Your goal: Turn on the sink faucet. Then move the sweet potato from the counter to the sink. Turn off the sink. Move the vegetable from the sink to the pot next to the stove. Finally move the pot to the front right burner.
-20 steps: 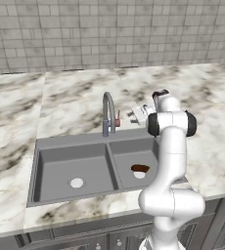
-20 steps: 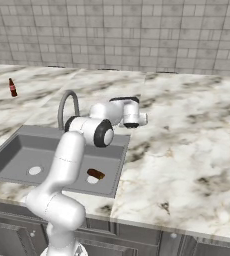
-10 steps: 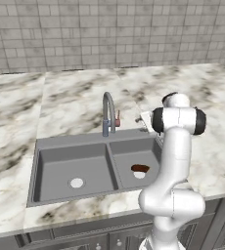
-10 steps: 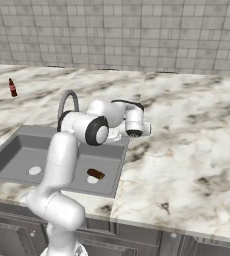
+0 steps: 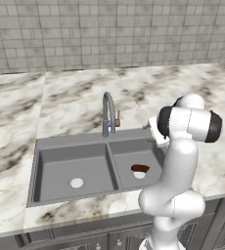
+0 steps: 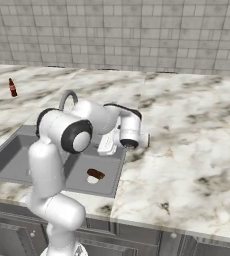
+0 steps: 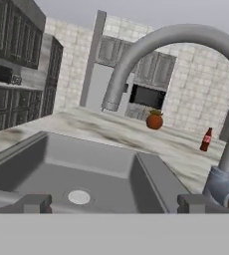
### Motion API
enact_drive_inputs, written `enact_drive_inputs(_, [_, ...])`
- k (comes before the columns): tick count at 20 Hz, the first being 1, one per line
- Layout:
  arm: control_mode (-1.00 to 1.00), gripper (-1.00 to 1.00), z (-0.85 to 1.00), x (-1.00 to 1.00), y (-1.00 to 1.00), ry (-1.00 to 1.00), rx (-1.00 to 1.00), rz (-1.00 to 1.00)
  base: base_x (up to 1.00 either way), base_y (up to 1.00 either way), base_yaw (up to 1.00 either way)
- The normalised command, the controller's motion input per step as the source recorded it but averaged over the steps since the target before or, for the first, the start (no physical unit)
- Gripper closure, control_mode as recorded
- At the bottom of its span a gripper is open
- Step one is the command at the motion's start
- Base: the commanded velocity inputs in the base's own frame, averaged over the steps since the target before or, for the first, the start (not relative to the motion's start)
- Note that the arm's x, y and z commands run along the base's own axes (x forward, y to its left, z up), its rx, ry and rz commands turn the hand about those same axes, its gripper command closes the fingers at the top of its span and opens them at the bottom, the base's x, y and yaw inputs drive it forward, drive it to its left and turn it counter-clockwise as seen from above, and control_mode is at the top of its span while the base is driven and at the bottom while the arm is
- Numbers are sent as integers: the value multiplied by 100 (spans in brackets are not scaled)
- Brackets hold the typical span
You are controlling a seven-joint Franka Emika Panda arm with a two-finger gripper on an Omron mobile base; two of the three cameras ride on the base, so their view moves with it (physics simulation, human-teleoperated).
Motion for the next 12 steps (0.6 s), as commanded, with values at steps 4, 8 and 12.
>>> enact_drive_inputs(4, [-100, -100, 29, -88, 3, -4, -8, -6, 0, 0, 0])
enact_drive_inputs(8, [-100, -100, 24, -70, 6, 0, -12, -8, 0, 0, 0])
enact_drive_inputs(12, [-100, -100, 8, -55, 10, 3, -22, -7, 0, 0, 0])
